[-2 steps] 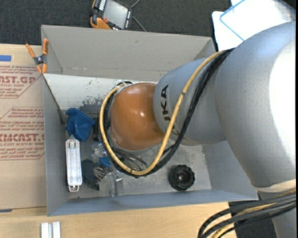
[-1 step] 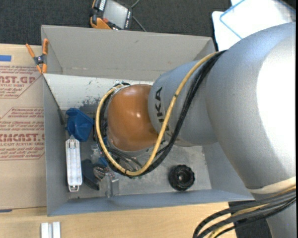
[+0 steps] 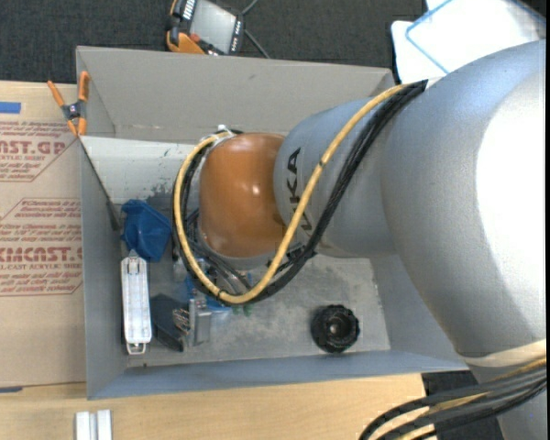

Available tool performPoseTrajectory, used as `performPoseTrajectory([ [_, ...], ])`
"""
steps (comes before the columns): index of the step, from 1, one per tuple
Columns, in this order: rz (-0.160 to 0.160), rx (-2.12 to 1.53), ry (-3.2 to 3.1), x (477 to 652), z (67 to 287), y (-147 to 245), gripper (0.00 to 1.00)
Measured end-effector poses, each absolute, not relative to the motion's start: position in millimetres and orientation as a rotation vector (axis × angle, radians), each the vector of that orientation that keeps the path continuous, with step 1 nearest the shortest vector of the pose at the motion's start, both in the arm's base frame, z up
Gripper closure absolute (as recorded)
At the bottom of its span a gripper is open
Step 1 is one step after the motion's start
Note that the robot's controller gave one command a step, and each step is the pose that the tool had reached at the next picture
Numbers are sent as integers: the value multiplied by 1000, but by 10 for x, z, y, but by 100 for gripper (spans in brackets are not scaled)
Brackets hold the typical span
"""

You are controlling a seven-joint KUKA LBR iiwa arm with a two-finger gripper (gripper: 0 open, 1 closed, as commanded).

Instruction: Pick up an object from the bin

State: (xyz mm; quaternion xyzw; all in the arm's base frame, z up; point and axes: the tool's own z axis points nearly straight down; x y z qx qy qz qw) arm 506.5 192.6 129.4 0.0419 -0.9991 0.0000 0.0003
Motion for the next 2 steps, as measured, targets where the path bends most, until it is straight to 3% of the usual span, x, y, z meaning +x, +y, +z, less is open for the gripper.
performPoseTrajectory([
  [1, -5, 404, -3115, 4933, 1171, 1795, 0],
  [2, -6, 270, -3129, 4953, 1104, 1788, 0],
])
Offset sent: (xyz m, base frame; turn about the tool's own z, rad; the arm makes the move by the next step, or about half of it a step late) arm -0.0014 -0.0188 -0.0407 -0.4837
